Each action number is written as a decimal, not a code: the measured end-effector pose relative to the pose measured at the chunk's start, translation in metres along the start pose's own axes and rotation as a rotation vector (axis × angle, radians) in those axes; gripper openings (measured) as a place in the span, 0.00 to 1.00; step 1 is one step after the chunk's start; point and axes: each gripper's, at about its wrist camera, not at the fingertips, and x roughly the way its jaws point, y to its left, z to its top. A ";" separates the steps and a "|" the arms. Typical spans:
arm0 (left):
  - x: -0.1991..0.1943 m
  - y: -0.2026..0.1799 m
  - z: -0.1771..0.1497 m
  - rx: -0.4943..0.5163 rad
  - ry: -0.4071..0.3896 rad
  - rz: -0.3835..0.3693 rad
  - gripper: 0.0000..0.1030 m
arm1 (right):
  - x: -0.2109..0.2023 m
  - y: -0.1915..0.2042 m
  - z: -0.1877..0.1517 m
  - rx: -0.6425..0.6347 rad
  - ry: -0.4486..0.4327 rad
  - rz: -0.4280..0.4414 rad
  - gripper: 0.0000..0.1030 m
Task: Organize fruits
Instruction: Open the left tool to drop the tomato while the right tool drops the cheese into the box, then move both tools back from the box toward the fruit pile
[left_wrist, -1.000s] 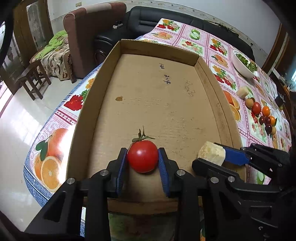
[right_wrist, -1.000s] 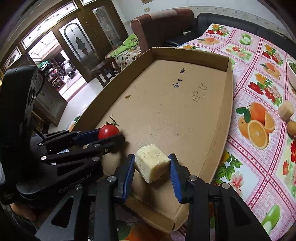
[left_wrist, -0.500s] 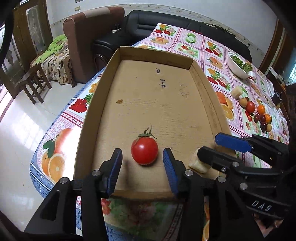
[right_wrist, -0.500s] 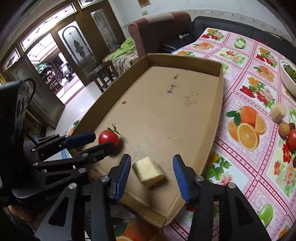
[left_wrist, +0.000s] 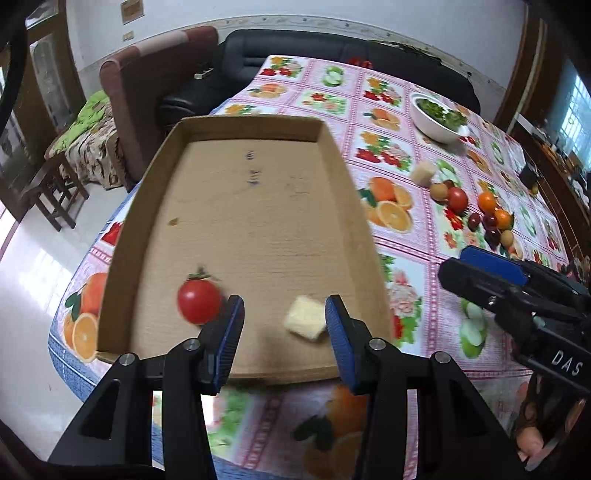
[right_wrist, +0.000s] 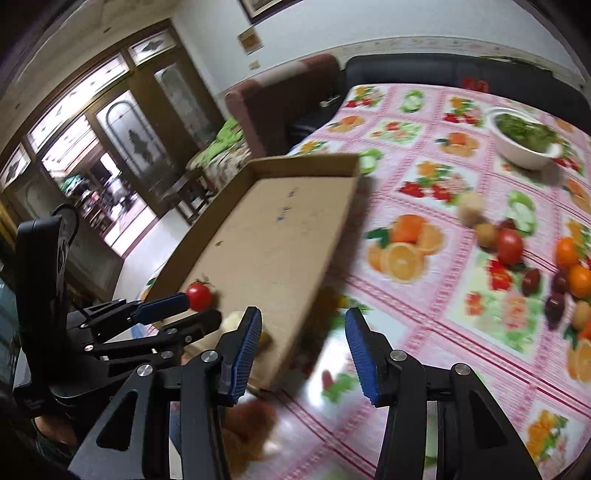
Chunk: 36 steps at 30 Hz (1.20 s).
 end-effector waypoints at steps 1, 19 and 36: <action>-0.001 -0.003 0.001 0.000 0.001 -0.005 0.43 | -0.005 -0.008 0.000 0.013 -0.008 -0.012 0.47; -0.006 -0.074 0.013 0.066 -0.013 -0.071 0.43 | -0.093 -0.115 -0.043 0.211 -0.110 -0.212 0.48; 0.014 -0.125 0.029 0.116 0.008 -0.135 0.43 | -0.115 -0.169 -0.064 0.293 -0.139 -0.290 0.48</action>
